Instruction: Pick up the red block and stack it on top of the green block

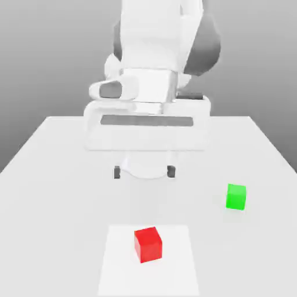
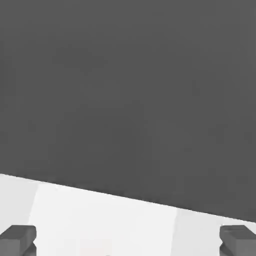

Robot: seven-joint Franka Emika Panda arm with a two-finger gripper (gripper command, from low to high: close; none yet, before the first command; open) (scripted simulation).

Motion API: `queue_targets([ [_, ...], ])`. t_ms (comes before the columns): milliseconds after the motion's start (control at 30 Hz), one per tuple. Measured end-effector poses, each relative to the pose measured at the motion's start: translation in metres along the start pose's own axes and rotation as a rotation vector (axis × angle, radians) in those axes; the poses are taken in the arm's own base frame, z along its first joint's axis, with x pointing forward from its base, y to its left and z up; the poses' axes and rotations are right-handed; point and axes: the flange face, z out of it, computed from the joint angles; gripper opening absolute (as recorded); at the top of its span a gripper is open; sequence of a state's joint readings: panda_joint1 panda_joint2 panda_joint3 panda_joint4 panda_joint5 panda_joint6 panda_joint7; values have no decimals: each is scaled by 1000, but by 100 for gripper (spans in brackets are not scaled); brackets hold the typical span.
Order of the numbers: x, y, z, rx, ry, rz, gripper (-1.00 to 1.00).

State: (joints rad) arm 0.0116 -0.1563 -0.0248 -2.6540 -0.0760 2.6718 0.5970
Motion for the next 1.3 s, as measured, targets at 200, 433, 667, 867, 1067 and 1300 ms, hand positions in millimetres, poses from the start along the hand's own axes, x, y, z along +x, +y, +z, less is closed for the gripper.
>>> queue_targets([
  [200,-51,24,99,-53,-160,-70,0],
  [433,-64,30,155,-56,-168,-73,-100],
  [667,-62,29,147,-56,-169,-72,-100],
  [867,-66,10,92,-48,-172,-117,-100],
  [1067,-168,-67,51,-6,-189,-382,-100],
  [1300,-310,-94,18,9,-189,-724,-100],
])
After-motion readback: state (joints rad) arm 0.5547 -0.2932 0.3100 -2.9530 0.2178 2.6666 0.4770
